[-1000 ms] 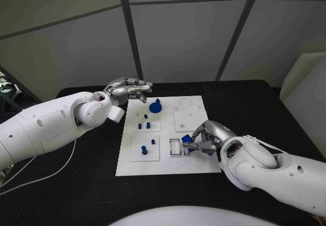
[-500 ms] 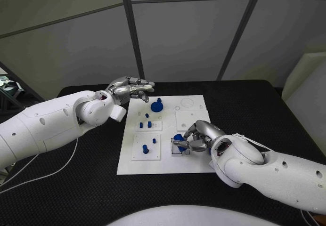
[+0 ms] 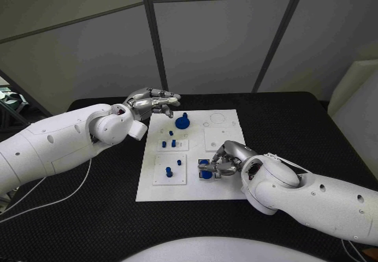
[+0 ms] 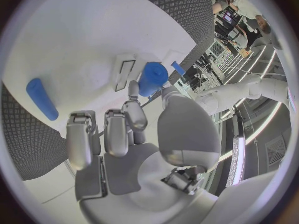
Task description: Assemble the parts on the task board
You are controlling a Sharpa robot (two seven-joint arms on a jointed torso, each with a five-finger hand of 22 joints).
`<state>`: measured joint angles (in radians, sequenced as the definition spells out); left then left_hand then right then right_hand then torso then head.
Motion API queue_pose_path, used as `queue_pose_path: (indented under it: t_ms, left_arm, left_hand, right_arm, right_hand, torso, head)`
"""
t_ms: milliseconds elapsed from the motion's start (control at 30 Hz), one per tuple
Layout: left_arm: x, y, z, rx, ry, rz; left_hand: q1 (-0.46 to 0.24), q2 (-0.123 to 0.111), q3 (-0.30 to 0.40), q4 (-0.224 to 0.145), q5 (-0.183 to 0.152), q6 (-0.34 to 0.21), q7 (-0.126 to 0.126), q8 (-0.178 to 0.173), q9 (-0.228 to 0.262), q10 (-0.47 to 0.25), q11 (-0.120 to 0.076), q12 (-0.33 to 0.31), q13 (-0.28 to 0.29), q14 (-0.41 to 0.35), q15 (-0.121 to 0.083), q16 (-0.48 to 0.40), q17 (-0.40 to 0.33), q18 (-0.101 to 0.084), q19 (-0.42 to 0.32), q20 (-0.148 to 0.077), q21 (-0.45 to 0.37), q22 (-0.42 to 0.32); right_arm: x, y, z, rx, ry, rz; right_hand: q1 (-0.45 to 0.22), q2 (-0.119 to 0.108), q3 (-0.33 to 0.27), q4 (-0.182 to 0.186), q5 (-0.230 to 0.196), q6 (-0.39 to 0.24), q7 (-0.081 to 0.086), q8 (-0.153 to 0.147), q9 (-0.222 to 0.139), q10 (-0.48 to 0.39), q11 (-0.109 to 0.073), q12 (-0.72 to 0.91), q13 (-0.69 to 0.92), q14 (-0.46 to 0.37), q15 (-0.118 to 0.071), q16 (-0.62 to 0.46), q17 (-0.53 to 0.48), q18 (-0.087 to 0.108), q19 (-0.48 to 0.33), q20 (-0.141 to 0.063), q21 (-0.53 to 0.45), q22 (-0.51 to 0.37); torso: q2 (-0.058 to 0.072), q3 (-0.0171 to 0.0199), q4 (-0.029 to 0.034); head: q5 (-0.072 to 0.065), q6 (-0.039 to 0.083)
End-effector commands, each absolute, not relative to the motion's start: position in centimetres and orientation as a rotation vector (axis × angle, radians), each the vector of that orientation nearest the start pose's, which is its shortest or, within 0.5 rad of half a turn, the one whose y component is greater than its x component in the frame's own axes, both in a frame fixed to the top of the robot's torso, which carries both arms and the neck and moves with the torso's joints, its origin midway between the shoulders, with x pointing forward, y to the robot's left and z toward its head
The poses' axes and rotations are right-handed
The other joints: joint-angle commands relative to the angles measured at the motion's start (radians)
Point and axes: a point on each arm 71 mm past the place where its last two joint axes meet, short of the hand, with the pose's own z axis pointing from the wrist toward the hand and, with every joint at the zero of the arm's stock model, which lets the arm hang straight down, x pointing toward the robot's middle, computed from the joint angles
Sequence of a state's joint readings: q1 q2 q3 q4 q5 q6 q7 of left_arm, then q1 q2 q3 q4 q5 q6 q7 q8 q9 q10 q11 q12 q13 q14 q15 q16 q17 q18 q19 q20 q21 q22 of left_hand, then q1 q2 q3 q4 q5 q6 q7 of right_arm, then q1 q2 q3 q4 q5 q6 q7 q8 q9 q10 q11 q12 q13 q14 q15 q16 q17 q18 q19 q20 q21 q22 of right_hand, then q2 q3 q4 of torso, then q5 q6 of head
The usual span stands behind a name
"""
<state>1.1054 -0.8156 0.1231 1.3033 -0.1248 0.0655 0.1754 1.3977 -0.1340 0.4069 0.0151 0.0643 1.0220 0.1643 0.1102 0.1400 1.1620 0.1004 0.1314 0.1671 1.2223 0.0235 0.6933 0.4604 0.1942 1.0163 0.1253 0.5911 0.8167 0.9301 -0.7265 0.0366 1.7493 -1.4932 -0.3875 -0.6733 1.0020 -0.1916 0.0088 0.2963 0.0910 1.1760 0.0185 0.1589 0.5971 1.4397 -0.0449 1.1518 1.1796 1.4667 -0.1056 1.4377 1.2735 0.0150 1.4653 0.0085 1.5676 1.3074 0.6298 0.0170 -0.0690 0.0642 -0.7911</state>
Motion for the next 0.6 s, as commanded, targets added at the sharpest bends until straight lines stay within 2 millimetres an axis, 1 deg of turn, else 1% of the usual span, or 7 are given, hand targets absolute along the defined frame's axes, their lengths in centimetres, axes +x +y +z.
queue_pose_path:
  t_ms: [33,100,167,333,400,533,600]
  left_arm:
    - [51.9,24.4,-19.3,-1.088,1.666,-1.631]
    - [51.9,24.4,-19.3,-1.088,1.666,-1.631]
    - [51.9,24.4,-19.3,-1.088,1.666,-1.631]
    - [51.9,24.5,-19.3,-1.088,1.667,-1.631]
    - [51.9,24.5,-19.3,-1.087,1.667,-1.631]
    - [51.9,24.5,-19.3,-1.087,1.667,-1.631]
    - [51.9,24.6,-19.3,-1.087,1.667,-1.63]
  left_hand:
    - [-0.008,0.003,-0.006,0.001,-0.004,-0.003,-0.001,-0.007,0.002,-0.008,-0.001,-0.006,0.001,-0.008,-0.002,-0.005,-0.001,-0.013,-0.008,0.002,-0.005,-0.002]
    - [-0.008,0.003,-0.006,0.001,-0.004,-0.003,-0.001,-0.007,0.002,-0.008,-0.001,-0.006,0.001,-0.008,-0.002,-0.005,-0.001,-0.013,-0.008,0.002,-0.005,-0.002]
    - [-0.008,0.003,-0.006,0.001,-0.004,-0.003,-0.001,-0.007,0.002,-0.008,-0.001,-0.006,0.001,-0.008,-0.002,-0.005,-0.001,-0.013,-0.008,0.002,-0.005,-0.002]
    - [-0.009,0.003,-0.007,0.001,-0.004,-0.004,-0.001,-0.007,0.002,-0.009,-0.001,-0.006,0.002,-0.009,-0.002,-0.006,-0.001,-0.013,-0.008,0.002,-0.006,-0.002]
    - [-0.009,0.003,-0.007,0.001,-0.004,-0.004,-0.001,-0.007,0.002,-0.009,-0.001,-0.006,0.002,-0.009,-0.002,-0.006,-0.001,-0.013,-0.008,0.002,-0.006,-0.002]
    - [-0.009,0.003,-0.007,0.001,-0.004,-0.004,-0.001,-0.007,0.002,-0.009,-0.001,-0.006,0.002,-0.009,-0.002,-0.006,-0.001,-0.013,-0.008,0.002,-0.006,-0.002]
    - [-0.009,0.003,-0.007,0.001,-0.004,-0.004,-0.001,-0.007,0.002,-0.009,-0.001,-0.006,0.002,-0.009,-0.002,-0.006,-0.001,-0.013,-0.008,0.002,-0.006,-0.002]
  right_arm:
    - [39.8,-11.4,-25.5,0.201,1.917,0.516]
    - [39.9,-11.4,-25.4,0.209,1.901,0.523]
    - [39.9,-11.4,-25.3,0.216,1.885,0.533]
    - [39.8,-11.4,-25.0,0.221,1.854,0.555]
    - [39.7,-11.4,-24.8,0.218,1.843,0.563]
    - [39.5,-11.5,-24.6,0.207,1.829,0.578]
    - [39.4,-11.6,-24.4,0.195,1.822,0.587]
  right_hand:
    - [-0.027,-0.014,-0.065,0.0,-0.038,-0.004,0.004,-0.007,0.012,-0.006,-0.004,-0.012,-0.005,0.044,-0.007,-0.008,-0.008,-0.014,0.103,-0.008,-0.001,0.259]
    - [-0.038,-0.021,-0.14,0.002,-0.038,-0.02,0.008,-0.017,0.018,-0.008,-0.001,-0.017,-0.005,0.044,-0.005,-0.012,-0.012,-0.013,0.102,-0.007,-0.003,0.257]
    - [-0.045,-0.032,-0.179,0.003,-0.037,-0.024,0.009,-0.021,0.023,-0.008,0.001,-0.019,-0.006,0.043,-0.003,-0.013,-0.013,-0.013,0.102,-0.006,-0.003,0.257]
    - [-0.068,-0.039,-0.211,0.004,-0.037,-0.028,0.011,-0.024,0.029,-0.011,0.002,-0.027,-0.009,0.043,-0.002,-0.015,-0.015,-0.012,0.1,-0.005,-0.005,0.254]
    - [-0.063,-0.032,-0.205,0.003,-0.034,-0.026,0.011,-0.024,0.033,-0.01,0.002,-0.025,-0.007,0.044,-0.002,-0.014,-0.012,-0.013,0.102,-0.005,-0.003,0.256]
    - [0.0,-0.006,-0.173,0.001,-0.027,-0.02,0.009,-0.023,0.045,-0.006,0.001,-0.022,0.0,0.046,-0.002,-0.012,-0.005,-0.014,0.104,-0.004,0.001,0.261]
    - [0.072,0.019,-0.148,-0.003,-0.004,-0.014,0.007,-0.023,0.054,-0.003,-0.001,-0.019,0.006,0.048,-0.003,-0.009,0.003,-0.015,0.105,-0.005,0.003,0.263]
  torso:
    - [-0.001,0.0,-0.0002]
    - [-0.001,-0.0001,-0.0002]
    - [-0.001,0.0001,0.0001]
    - [-0.002,0.0008,-0.001]
    - [-0.001,0.0005,-0.0007]
    - [-0.001,0.0011,-0.0013]
    - [-0.001,0.0014,-0.0014]
  head:
    - [0.0,0.0]
    - [0.001,0.0]
    - [0.002,0.001]
    - [0.003,0.003]
    - [0.003,0.004]
    - [0.003,0.004]
    - [0.004,0.006]
